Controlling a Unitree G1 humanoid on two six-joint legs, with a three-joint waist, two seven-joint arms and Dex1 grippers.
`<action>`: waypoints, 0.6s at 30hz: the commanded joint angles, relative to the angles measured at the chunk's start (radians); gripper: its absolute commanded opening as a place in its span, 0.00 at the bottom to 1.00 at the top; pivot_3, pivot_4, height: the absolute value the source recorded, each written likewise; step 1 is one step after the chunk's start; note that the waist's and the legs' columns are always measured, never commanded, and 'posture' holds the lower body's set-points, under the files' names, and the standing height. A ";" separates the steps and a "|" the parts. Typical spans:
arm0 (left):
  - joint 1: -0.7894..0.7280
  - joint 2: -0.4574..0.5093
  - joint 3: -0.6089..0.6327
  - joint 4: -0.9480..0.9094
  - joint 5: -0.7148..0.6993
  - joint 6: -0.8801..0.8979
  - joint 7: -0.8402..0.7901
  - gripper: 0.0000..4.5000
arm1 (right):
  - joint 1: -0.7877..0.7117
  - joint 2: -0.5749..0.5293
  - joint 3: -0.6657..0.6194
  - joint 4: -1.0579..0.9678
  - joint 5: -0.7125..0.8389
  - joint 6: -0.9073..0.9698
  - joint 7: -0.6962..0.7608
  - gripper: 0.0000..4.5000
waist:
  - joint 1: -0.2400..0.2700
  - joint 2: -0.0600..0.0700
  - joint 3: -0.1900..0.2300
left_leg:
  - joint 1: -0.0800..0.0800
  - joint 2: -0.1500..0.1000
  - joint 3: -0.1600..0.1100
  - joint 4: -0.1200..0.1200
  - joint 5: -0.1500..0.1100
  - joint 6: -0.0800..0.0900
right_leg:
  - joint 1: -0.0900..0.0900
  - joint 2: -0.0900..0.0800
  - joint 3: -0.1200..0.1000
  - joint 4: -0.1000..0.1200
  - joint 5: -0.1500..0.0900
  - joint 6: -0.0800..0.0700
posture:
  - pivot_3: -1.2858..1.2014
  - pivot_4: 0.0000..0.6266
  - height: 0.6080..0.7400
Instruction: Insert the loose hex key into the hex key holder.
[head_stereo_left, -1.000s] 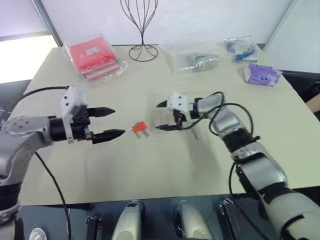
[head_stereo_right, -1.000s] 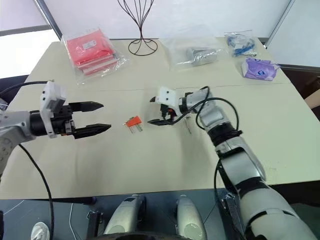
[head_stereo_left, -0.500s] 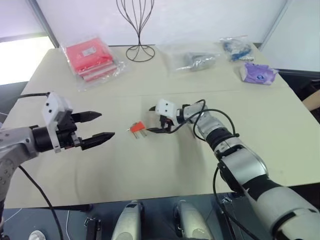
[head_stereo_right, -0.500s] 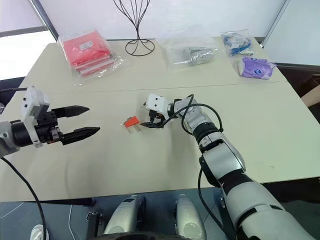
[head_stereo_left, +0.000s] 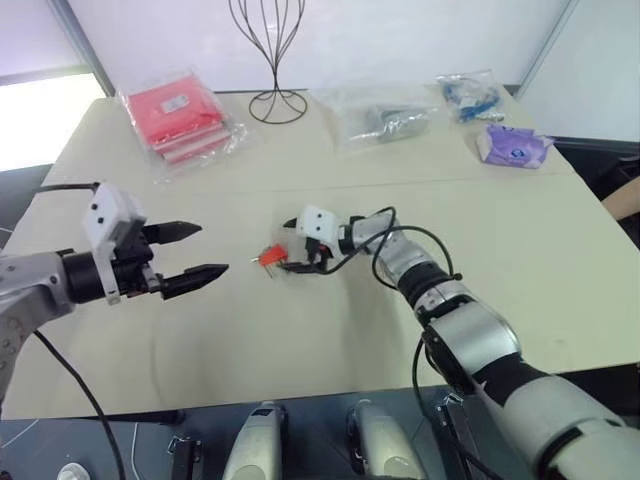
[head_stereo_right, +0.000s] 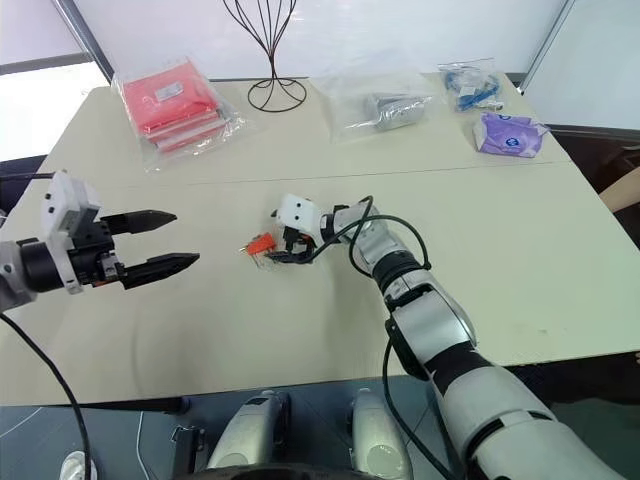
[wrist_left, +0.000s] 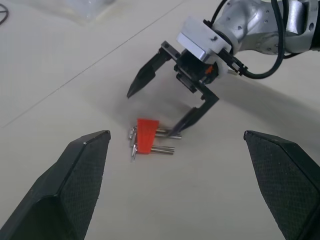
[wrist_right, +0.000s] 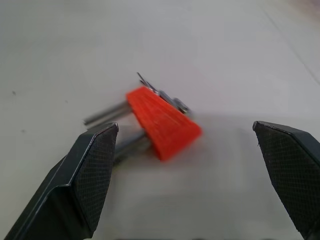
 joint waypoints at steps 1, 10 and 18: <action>-0.008 0.017 0.032 -0.017 -0.008 -0.011 -0.001 0.99 | 0.015 0.011 -0.011 -0.053 0.005 -0.004 0.016 1.00 | 0.001 0.000 0.000 | 0.000 0.000 0.000 0.000 0.000 0.000 | 0.000 0.000 0.000 0.000 0.000 0.000 | 0.52 0.24 1.00; -0.019 0.014 0.009 -0.013 -0.002 -0.017 -0.001 0.99 | -0.003 -0.016 -0.037 -0.109 0.019 0.016 0.034 1.00 | 0.001 0.000 0.000 | 0.000 0.000 0.000 0.000 0.000 0.000 | 0.000 0.000 0.000 0.000 0.000 0.000 | 0.52 0.24 1.00; -0.035 0.005 -0.021 -0.006 0.004 -0.027 -0.001 0.99 | -0.029 -0.045 -0.061 -0.092 0.010 0.023 0.008 1.00 | 0.000 0.000 0.000 | 0.000 0.000 0.000 0.000 0.000 0.000 | 0.000 0.000 0.000 0.000 0.000 0.000 | 0.52 0.24 1.00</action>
